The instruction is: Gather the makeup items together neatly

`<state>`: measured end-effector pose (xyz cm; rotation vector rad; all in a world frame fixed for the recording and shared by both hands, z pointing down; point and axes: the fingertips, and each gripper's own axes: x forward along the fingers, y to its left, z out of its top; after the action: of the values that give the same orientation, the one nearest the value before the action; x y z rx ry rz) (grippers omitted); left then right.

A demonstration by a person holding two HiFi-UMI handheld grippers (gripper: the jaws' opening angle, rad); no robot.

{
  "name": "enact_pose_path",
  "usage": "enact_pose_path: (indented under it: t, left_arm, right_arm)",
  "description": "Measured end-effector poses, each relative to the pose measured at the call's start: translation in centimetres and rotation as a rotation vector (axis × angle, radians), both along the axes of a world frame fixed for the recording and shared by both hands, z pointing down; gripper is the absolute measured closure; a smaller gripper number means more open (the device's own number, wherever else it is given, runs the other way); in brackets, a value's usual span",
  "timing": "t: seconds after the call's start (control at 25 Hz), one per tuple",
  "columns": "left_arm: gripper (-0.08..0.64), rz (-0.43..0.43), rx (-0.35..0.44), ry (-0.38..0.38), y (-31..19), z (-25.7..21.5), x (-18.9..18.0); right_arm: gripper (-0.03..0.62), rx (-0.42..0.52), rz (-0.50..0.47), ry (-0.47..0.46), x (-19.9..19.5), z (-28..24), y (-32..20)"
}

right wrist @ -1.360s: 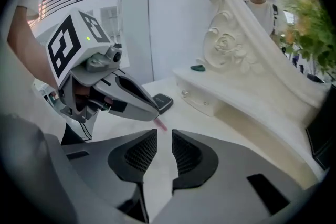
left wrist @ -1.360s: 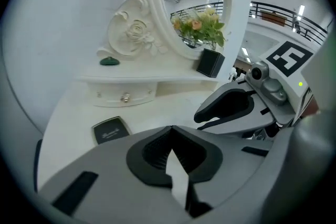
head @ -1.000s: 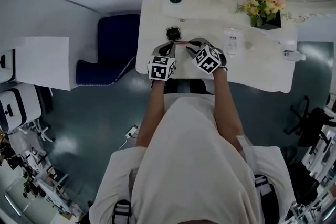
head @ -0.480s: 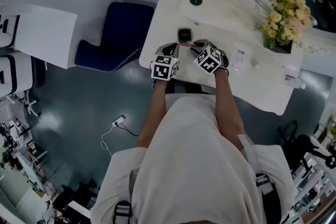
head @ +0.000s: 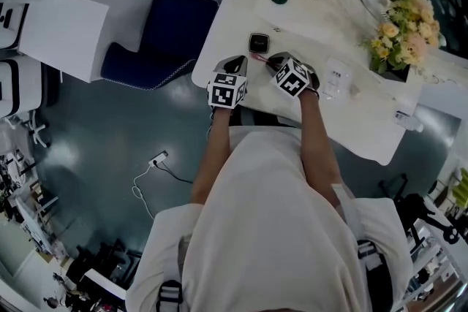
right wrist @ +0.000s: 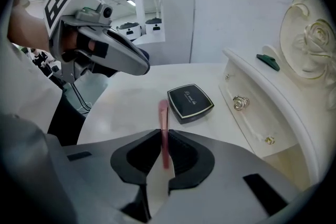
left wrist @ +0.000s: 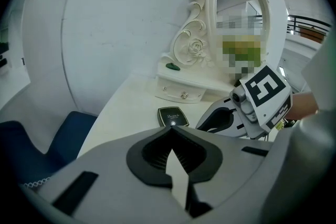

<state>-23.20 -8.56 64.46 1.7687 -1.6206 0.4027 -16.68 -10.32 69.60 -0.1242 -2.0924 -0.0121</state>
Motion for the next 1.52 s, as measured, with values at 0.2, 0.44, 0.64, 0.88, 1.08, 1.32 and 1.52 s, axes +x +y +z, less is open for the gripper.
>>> enact_pose_path:
  t: [0.2, 0.44, 0.64, 0.88, 1.08, 1.32, 1.52]
  left_arm:
    - [0.546, 0.065, 0.014, 0.0, -1.4, 0.0, 1.1]
    - [0.546, 0.199, 0.022, 0.017, -3.8, 0.2, 4.0]
    - [0.546, 0.346, 0.041, 0.018, -5.7, -0.1, 8.5]
    - [0.546, 0.521, 0.045, 0.029, -6.8, 0.0, 12.8]
    - [0.546, 0.629, 0.043, 0.014, -7.2, 0.4, 14.8]
    - [0.546, 0.679, 0.051, 0.002, -7.5, 0.4, 15.4]
    - [0.546, 0.699, 0.039, 0.034, -7.5, 0.4, 15.1]
  right_arm:
    - [0.517, -0.018, 0.028, -0.004, 0.8, -0.5, 0.6]
    - [0.517, -0.015, 0.206, -0.015, 3.7, -1.2, -0.8]
    - [0.517, 0.016, 0.436, -0.017, 8.7, -1.7, -2.9]
    - [0.517, 0.048, 0.817, -0.085, 13.4, -2.7, -5.9]
    - [0.517, 0.024, 1.073, -0.125, 15.2, -2.8, -7.1]
    - [0.517, 0.012, 1.278, -0.128, 16.8, -1.6, -7.4]
    - [0.517, -0.005, 1.394, -0.11, 17.3, -0.3, -7.4]
